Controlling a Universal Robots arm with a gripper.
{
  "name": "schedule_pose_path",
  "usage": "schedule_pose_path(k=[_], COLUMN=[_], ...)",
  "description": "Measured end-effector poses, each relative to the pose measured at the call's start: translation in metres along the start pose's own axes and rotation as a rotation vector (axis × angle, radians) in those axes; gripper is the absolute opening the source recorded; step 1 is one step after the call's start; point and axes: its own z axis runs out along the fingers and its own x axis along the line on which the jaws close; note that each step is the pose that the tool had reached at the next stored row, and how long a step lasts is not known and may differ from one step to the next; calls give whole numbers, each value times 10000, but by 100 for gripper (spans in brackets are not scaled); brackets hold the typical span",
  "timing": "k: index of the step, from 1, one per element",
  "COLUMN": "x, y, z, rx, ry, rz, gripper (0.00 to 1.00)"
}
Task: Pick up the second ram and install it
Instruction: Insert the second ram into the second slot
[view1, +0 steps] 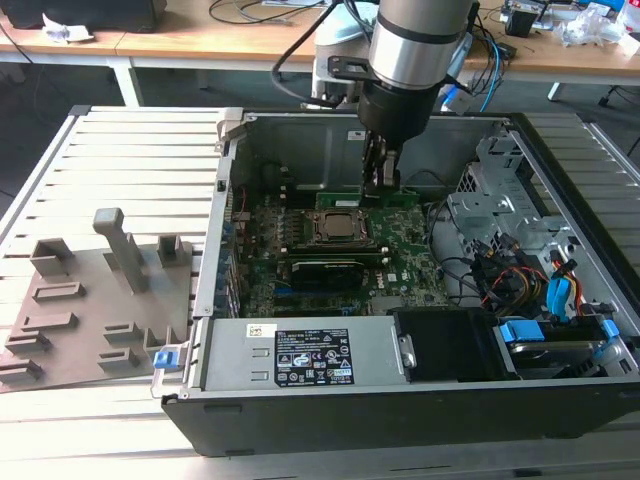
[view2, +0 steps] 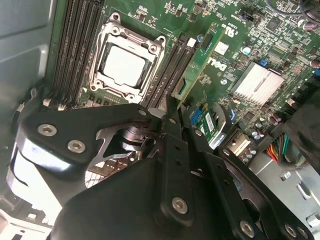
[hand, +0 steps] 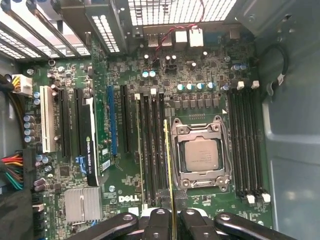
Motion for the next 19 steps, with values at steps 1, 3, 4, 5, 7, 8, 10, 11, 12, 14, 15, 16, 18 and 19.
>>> schedule_pose_path(k=[1,3,4,5,7,8,10,11,12,14,15,16,18,19], x=[1,2,3,3,4,4,14,18,23,40,56,79,109,116], y=[-1,-4,-5,-6,-8,-10,44,85,143,184,191,199,220,227], z=[18,64,75,90,130,161,279,287,296,313,318,326,345,354], rx=[0,0,0,0,0,1,1,0,0,1,1,0,1,1], ry=[0,0,0,0,0,-1,0,2,0,-1,-1,0,-3,-2], rz=[0,0,0,0,0,-1,-1,-1,1,-1,-1,-1,0,0], gripper=[14,14,14,14,14,14,14,14,14,14,14,14,14,14])
